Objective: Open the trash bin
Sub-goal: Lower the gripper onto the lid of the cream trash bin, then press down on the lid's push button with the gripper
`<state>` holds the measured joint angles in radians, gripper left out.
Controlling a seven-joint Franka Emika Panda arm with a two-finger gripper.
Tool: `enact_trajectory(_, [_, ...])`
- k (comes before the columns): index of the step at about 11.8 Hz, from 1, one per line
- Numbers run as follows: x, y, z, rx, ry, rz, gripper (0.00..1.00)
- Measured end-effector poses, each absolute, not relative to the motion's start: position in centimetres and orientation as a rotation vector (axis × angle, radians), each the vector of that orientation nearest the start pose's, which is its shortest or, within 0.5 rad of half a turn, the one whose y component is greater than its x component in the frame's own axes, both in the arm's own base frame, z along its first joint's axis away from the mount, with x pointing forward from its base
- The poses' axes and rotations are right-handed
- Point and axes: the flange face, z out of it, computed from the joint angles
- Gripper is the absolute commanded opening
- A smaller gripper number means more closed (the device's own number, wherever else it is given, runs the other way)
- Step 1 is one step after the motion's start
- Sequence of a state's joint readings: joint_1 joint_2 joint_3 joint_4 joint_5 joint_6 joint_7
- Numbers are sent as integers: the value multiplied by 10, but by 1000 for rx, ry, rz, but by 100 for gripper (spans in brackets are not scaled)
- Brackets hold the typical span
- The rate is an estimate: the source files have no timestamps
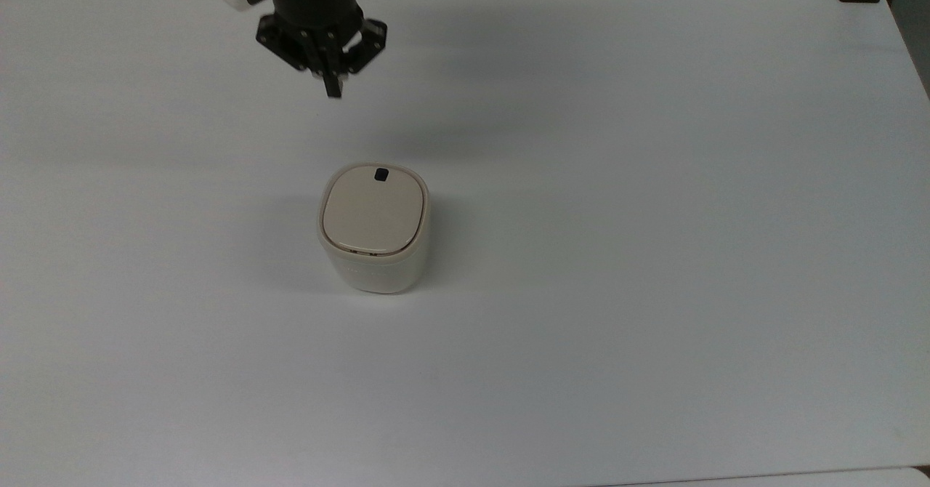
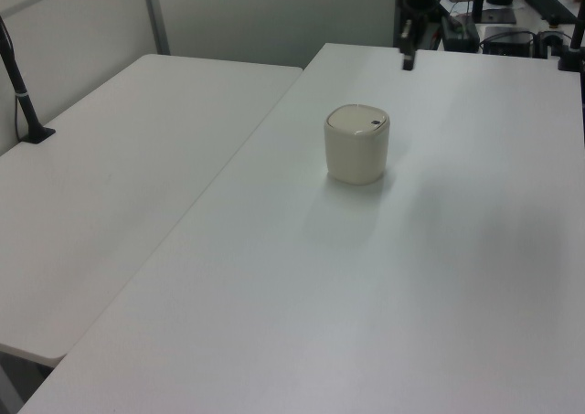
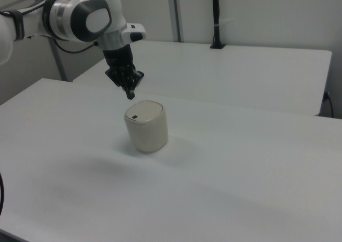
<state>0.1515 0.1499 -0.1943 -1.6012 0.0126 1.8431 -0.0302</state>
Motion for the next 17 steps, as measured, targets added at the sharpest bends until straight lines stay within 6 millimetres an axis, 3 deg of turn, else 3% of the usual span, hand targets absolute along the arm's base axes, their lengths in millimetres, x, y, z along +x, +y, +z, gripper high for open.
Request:
enact_trajectory(4, [655, 29, 500, -3161, -43, -224, 0])
enact_trajectory(7, [671, 42, 459, -3175, -27, -197, 0])
enact_trajectory(17, [676, 40, 442, -3187, -25, -166, 0])
